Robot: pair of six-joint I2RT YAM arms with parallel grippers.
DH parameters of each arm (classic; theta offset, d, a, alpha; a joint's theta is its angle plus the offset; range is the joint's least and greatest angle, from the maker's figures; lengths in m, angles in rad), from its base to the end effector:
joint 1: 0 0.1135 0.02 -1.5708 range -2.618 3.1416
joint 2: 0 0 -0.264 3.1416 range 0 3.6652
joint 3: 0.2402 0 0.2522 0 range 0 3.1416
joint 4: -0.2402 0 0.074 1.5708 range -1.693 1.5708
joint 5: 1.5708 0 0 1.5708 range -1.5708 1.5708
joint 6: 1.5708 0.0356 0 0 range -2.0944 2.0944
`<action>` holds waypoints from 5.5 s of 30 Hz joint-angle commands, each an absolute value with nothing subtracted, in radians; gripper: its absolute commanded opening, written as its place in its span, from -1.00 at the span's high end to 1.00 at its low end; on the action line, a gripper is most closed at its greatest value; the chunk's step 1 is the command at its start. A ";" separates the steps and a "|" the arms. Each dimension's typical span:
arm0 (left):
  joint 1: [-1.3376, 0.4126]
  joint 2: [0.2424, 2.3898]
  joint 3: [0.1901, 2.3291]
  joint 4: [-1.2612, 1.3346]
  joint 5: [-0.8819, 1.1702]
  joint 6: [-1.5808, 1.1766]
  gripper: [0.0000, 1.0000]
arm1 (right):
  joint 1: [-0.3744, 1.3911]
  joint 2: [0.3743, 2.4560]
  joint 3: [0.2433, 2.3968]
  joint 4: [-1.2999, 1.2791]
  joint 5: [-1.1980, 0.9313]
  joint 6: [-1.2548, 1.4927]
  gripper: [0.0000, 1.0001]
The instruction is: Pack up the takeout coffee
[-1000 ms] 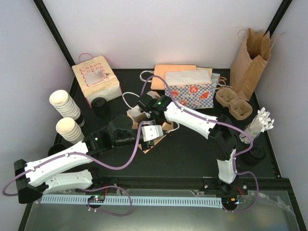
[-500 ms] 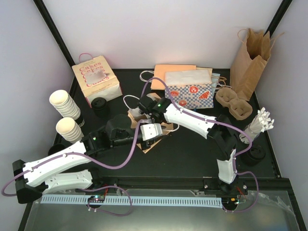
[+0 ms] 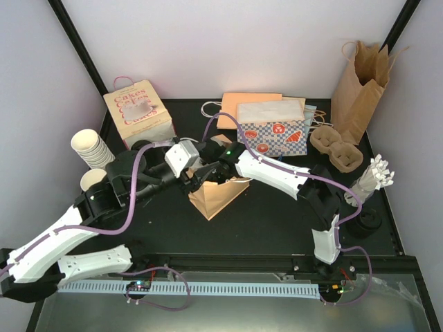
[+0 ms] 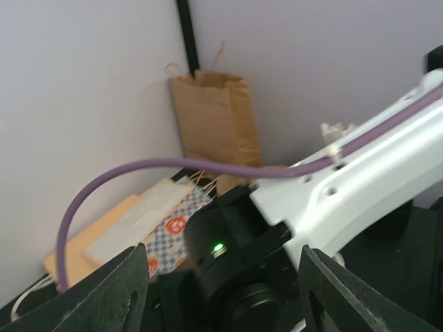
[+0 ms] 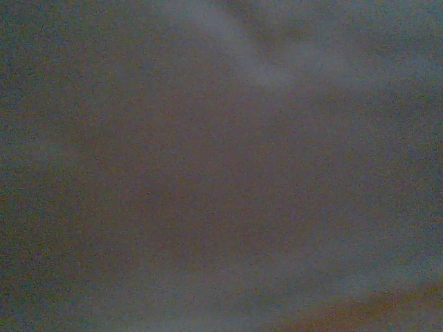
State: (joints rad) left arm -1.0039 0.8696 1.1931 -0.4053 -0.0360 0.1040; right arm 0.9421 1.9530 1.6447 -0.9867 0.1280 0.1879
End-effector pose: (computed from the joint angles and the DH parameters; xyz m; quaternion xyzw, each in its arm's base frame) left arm 0.0935 -0.1445 0.4410 0.3764 0.6318 -0.2827 0.6158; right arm 0.2388 0.3207 0.2361 -0.3558 0.9223 0.0199 0.1498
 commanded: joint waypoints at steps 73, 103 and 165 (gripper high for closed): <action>-0.143 1.287 1.015 -0.327 0.721 -0.564 0.06 | 0.954 1.751 1.487 -0.878 0.144 0.140 0.53; -0.138 1.170 0.993 -0.343 0.549 -0.531 -0.18 | 0.955 1.734 1.471 -0.868 0.157 0.142 0.53; -0.186 1.152 1.184 -0.325 0.724 -0.442 0.97 | 0.966 1.953 1.572 -0.966 0.165 0.147 0.53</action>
State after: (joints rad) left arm -0.1791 1.1660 1.1309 -0.3294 0.6975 -0.4622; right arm 0.9600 1.9186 1.5574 -0.9291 0.1593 0.1543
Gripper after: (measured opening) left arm 0.031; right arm 0.236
